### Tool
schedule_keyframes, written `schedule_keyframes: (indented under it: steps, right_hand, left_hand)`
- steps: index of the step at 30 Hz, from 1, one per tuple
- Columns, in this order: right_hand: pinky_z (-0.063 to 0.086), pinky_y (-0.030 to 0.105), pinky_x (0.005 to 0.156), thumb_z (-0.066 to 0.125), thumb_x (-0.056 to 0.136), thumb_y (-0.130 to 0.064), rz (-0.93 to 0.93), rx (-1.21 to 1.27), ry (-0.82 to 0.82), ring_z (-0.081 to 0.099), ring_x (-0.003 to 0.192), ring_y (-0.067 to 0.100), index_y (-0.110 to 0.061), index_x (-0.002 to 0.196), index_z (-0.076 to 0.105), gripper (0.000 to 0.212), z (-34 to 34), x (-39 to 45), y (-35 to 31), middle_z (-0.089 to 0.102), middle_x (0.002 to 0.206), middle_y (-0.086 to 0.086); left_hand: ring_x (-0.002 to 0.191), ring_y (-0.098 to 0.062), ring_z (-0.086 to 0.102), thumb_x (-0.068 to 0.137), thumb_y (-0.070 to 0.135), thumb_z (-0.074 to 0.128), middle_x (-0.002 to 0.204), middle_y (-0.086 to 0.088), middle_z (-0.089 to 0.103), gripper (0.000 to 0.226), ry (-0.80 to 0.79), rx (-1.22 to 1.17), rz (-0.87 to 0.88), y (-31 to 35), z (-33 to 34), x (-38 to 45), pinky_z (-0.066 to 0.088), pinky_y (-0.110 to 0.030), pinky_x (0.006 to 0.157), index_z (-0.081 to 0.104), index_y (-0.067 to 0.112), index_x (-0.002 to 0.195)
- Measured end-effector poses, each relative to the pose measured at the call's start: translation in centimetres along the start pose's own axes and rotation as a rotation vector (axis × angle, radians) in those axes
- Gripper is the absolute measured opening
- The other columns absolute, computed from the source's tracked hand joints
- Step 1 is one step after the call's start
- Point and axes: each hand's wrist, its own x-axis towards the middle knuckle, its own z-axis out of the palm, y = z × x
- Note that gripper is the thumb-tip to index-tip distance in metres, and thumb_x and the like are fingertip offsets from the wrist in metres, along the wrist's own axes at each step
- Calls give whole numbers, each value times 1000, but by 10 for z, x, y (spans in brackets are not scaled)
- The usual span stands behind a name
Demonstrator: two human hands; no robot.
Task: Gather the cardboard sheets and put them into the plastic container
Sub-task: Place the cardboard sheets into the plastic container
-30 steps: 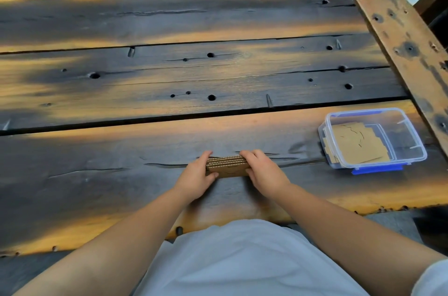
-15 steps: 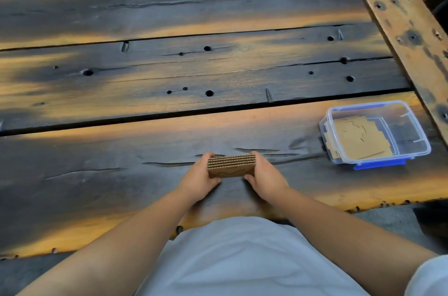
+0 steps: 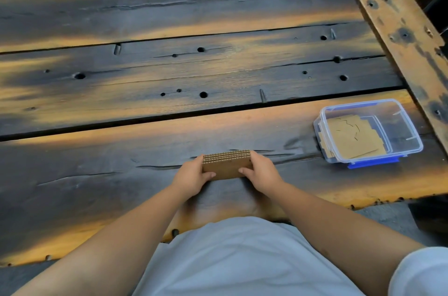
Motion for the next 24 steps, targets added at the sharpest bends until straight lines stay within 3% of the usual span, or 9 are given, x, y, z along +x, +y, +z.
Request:
schedule_keyframes:
  steps: [2, 3, 6, 10, 15, 19, 24]
  right_hand:
    - [34, 21, 60, 68, 91, -25, -3, 48, -23, 52, 83, 19, -29, 84, 46, 23, -6, -1, 0, 52, 82, -10]
    - [37, 24, 64, 68, 91, -26, 1, 84, -34, 54, 85, 19, -24, 91, 51, 18, -9, -1, 0, 57, 87, -6]
    - [50, 32, 78, 71, 89, -23, 66, 251, 7, 62, 95, 20, -15, 110, 54, 28, -18, 1, -8, 65, 106, 3]
    - [53, 44, 90, 69, 90, -19, 96, 387, 63, 64, 102, 26, -12, 108, 54, 25, -28, 8, -23, 66, 112, 11]
    - [49, 48, 100, 58, 95, -19, 79, 603, 60, 61, 112, 25, -16, 118, 47, 26, -36, 12, -38, 62, 123, 11]
    - [56, 28, 81, 55, 98, -14, 62, 709, 2, 64, 100, 13, -18, 120, 44, 25, -49, 7, -43, 63, 116, 4]
    - [55, 35, 89, 57, 97, -11, 21, 698, 18, 64, 105, 18, -16, 121, 47, 26, -62, -6, -47, 63, 116, 4]
  left_hand:
    - [98, -27, 61, 88, 32, 68, 109, -8, 67, 34, -24, -1, 3, 0, -6, -2, 50, -45, 86, 56, 14, 113]
    - [99, -27, 61, 87, 35, 69, 110, -6, 67, 38, -13, -8, -3, 1, -9, -3, 51, -44, 86, 54, 14, 115]
    - [104, -23, 61, 85, 32, 73, 115, -2, 64, 50, 29, -150, -50, 7, -19, -2, 50, -36, 88, 50, 13, 125]
    - [93, -15, 62, 88, 22, 70, 111, -4, 65, 29, 87, -384, -77, 22, -28, 1, 50, -22, 75, 53, 14, 109]
    - [111, -23, 60, 94, 24, 61, 124, -9, 62, 38, 154, -652, -109, 41, -35, -2, 46, -44, 103, 45, 12, 126]
    - [110, -23, 61, 93, 27, 61, 121, -6, 62, 36, 184, -682, -99, 51, -38, -7, 47, -48, 101, 46, 16, 123]
    - [107, -24, 63, 87, 30, 68, 118, -4, 65, 40, 186, -717, -105, 56, -41, -19, 51, -50, 96, 52, 18, 121]
